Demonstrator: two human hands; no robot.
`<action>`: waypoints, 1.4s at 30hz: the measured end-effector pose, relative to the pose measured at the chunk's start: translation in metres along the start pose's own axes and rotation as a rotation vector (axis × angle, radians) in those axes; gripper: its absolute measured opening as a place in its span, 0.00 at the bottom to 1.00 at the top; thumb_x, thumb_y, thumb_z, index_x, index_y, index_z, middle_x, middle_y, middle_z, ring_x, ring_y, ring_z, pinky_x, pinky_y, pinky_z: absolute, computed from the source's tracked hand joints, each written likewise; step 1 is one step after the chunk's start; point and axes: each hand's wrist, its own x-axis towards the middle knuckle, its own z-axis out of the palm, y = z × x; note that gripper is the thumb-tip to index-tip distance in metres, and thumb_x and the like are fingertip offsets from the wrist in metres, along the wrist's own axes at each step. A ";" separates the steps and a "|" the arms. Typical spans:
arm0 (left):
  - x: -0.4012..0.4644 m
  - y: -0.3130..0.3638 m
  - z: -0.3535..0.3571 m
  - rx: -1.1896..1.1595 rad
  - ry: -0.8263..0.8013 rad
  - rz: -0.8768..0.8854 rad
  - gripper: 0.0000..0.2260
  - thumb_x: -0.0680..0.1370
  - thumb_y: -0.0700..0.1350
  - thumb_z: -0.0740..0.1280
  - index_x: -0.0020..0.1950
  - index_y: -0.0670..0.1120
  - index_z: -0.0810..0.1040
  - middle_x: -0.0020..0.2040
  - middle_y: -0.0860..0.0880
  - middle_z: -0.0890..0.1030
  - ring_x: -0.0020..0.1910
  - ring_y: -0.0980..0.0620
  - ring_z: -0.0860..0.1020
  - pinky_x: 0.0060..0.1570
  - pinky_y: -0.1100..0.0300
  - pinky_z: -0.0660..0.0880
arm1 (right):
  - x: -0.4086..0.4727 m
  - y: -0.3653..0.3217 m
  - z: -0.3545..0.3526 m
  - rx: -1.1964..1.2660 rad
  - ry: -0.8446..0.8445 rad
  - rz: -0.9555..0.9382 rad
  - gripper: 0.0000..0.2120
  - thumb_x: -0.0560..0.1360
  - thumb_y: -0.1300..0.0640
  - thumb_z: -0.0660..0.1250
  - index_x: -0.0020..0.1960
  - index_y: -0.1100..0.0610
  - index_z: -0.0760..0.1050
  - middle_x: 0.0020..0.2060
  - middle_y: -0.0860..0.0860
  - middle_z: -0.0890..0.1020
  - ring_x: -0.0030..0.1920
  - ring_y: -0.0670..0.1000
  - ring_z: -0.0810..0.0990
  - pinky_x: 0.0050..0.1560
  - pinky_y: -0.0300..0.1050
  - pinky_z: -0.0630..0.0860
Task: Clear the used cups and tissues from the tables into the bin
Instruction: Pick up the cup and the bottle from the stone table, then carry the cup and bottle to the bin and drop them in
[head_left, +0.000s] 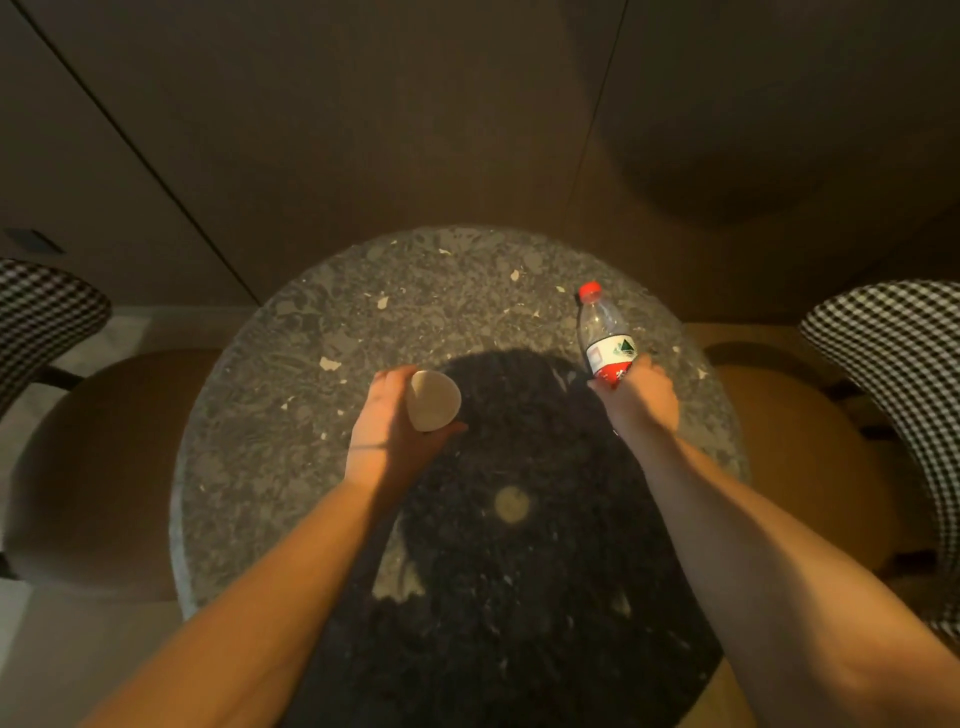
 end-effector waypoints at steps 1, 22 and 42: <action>0.000 0.002 0.001 -0.011 -0.002 -0.017 0.35 0.61 0.52 0.80 0.63 0.44 0.71 0.58 0.45 0.73 0.56 0.48 0.73 0.52 0.63 0.65 | -0.001 0.001 0.001 0.006 0.006 0.008 0.33 0.70 0.43 0.72 0.66 0.60 0.66 0.60 0.60 0.76 0.60 0.61 0.75 0.55 0.54 0.75; -0.061 0.131 0.020 -0.178 -0.301 0.423 0.34 0.61 0.47 0.81 0.63 0.39 0.73 0.57 0.42 0.75 0.56 0.45 0.75 0.54 0.52 0.73 | -0.180 0.117 -0.089 0.660 0.401 0.274 0.30 0.68 0.45 0.74 0.65 0.52 0.66 0.58 0.52 0.78 0.53 0.53 0.79 0.47 0.47 0.77; -0.416 0.156 0.026 -0.232 -1.197 1.236 0.37 0.63 0.55 0.79 0.66 0.46 0.68 0.62 0.48 0.71 0.59 0.49 0.70 0.52 0.62 0.65 | -0.675 0.186 0.009 0.715 1.129 1.312 0.25 0.66 0.48 0.74 0.60 0.51 0.69 0.48 0.49 0.80 0.42 0.47 0.79 0.35 0.38 0.70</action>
